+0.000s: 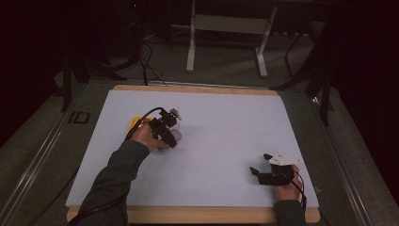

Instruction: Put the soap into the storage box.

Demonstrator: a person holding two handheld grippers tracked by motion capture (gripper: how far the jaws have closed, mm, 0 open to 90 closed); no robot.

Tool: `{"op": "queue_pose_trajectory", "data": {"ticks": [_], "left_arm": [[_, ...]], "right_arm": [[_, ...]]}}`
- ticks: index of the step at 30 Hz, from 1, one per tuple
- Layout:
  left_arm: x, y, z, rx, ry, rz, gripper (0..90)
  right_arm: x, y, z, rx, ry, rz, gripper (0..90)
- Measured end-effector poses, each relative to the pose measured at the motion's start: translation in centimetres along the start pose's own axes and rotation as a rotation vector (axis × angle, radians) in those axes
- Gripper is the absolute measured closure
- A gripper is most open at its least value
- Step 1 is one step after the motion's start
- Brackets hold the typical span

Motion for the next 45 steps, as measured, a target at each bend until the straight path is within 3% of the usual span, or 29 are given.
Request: {"op": "queue_pose_trajectory", "data": {"ticks": [25,45], "left_arm": [[-1.6,-1.8,0.6,-0.060,0.044,-0.038,49.9],[-2.1,-3.4,0.9,-0.097,0.037,-0.071,49.9]], "right_arm": [[0.0,0.0,0.0,-0.002,0.000,0.000,19.4],[0.0,0.0,0.0,-0.003,-0.001,-0.001,19.4]]}}
Point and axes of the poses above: each handheld gripper's, and its own axes: x roughly forward along the jaws, z roughly out of its underside, y roughly to its right, the point moved 1 cm from there along x, roughly forward along the jaws, and after that the axes turned 5 degrees about y, right-handed, at the moved point
